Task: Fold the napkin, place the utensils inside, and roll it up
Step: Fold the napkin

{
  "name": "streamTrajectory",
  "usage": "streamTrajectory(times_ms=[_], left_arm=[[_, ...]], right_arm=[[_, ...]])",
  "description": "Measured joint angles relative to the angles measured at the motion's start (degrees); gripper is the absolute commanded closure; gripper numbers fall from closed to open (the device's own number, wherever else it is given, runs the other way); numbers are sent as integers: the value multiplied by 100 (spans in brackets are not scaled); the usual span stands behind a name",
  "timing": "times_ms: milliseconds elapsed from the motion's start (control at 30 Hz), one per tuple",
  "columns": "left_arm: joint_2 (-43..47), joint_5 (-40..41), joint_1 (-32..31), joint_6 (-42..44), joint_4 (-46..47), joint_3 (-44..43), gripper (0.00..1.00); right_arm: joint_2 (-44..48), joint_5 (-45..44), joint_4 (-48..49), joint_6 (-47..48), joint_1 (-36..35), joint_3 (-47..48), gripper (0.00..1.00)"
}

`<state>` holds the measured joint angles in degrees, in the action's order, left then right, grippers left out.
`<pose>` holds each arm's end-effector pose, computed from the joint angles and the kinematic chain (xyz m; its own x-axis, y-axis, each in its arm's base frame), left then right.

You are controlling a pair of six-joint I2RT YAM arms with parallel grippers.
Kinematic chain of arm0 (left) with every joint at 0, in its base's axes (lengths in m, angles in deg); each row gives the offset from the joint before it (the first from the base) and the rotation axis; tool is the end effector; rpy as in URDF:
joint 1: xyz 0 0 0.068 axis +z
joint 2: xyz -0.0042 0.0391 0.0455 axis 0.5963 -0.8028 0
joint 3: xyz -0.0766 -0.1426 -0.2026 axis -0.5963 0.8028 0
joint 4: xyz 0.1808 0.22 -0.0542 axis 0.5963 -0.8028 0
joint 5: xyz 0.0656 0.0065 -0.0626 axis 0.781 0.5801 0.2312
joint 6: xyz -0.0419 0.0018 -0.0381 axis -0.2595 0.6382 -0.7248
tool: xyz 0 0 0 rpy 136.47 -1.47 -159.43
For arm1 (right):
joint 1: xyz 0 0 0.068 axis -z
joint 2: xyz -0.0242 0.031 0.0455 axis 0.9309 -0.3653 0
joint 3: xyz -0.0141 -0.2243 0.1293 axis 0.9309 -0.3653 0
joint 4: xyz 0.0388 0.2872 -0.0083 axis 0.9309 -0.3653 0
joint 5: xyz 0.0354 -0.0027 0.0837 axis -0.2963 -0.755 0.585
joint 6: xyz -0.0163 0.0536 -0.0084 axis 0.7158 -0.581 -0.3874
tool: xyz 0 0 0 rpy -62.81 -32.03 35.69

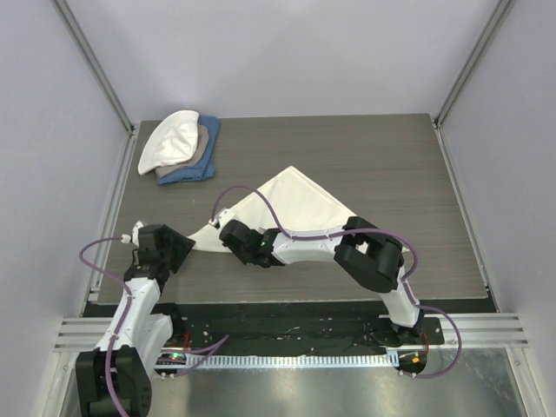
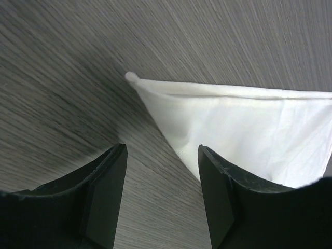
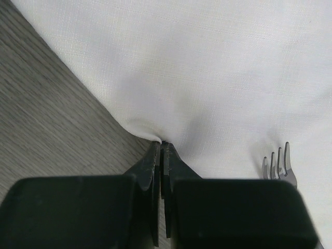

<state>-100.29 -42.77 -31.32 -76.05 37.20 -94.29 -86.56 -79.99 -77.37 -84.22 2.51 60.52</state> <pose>0.1949 0.0174 0.1302 -0.3483 -0.8477 -0.4002 -0.6233 0.5283 -0.5766 0.1975 0.4138 0.1193 -0.4348 -0.5852 -0.6845 -0.7195 0.6829 -0.1268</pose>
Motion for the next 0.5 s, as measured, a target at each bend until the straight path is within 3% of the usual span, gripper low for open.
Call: streamTrajectory(times_ms=[500], left_arm=[[98, 586, 136, -37, 72, 0, 46]], right_arm=[[-155, 9, -11, -122, 37, 214, 99]])
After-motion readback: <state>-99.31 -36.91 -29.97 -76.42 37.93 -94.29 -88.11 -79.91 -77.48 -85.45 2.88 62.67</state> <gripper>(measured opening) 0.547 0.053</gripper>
